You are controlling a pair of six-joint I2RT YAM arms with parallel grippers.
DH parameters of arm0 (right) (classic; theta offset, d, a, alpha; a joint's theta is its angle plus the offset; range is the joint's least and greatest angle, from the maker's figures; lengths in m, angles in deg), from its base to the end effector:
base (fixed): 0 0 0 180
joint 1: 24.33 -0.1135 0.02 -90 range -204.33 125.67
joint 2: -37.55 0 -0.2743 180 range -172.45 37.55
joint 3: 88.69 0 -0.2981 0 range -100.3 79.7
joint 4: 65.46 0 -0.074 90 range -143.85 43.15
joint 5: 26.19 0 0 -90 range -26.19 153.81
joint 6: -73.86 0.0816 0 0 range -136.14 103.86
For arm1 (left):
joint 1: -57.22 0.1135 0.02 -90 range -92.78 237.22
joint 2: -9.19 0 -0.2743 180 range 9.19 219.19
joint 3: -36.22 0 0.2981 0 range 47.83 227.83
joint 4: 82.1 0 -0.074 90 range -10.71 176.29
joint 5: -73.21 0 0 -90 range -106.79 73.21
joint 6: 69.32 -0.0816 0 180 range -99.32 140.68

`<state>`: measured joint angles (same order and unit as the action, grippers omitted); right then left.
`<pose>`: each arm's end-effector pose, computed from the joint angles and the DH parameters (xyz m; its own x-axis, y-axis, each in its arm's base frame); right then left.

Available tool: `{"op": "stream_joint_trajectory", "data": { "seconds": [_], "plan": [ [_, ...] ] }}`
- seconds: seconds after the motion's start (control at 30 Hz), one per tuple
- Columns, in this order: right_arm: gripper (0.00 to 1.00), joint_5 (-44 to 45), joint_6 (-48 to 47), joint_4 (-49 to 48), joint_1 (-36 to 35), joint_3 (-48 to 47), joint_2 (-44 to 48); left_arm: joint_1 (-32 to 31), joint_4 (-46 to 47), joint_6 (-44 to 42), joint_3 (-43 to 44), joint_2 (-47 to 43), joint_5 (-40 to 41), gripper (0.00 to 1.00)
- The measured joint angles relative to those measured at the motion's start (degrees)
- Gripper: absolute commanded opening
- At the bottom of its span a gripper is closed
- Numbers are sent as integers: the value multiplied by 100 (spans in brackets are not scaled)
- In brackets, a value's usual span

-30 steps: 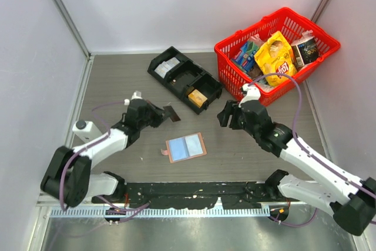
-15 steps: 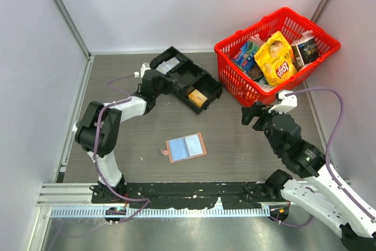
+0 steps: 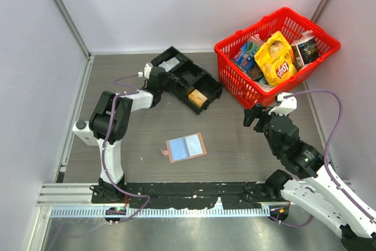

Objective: Take the credit cards out of the card holder
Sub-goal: Place the credit card in the storage box, then reset both arms

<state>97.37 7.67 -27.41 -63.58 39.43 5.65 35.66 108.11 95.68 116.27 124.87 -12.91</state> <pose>0.1852 0.0931 0.3163 -0.2683 0.2152 -0.9390 -0.0131 0.9738 0.2269 0.4871 -0.1865 0.1203 -0.4026 -0.8772 -0.2618 -0.3054 0.3983 -0.8649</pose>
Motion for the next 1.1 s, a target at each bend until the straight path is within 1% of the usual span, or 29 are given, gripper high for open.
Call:
{"op": "stream_joint_trajectory", "data": {
  "seconds": [0.03, 0.1, 0.13, 0.27, 0.43, 0.6, 0.77, 0.83, 0.87, 0.9, 1.0, 1.07, 1.1],
  "plan": [
    [83, 0, -4, 2, 0, 0, 2, -2, -24, 0, 39, 42, 0, 8],
    [83, 17, -11, 4, 0, 0, 9, 0, -101, -9, 92, 74, 2, 15],
    [83, 26, -15, 9, 0, 0, 15, 0, -149, -20, 98, 74, 2, 16],
    [83, 63, -17, 24, 0, 0, 90, 4, -358, -48, 109, 70, 9, 31],
    [83, 118, -17, 50, 0, -2, 192, 13, -741, -107, 72, -81, 39, 40],
    [83, 157, -15, 203, 0, -66, 264, 26, -1226, -369, 22, -605, 136, 50],
    [83, 352, -2, 415, 0, -271, 396, 28, -1878, -876, -291, -1770, 385, 64],
    [84, 479, 2, 549, 0, -380, 448, 31, -2234, -1196, -494, -2465, 570, 68],
    [84, 549, 4, 614, 0, -428, 474, 31, -2424, -1384, -590, -2837, 686, 73],
    [84, 627, 2, 669, 0, -476, 511, 33, -2614, -1585, -697, -3211, 820, 75],
    [85, 907, -24, 874, 0, -610, 654, 33, -3193, -2179, -953, -4301, 1222, 80],
    [85, 1130, -81, 955, 0, -669, 761, 33, -3657, -2658, -1108, -5106, 1486, 90],
    [85, 1224, -107, 981, 0, -682, 809, 33, -3864, -2911, -1176, -5515, 1611, 98]
  ]
}}
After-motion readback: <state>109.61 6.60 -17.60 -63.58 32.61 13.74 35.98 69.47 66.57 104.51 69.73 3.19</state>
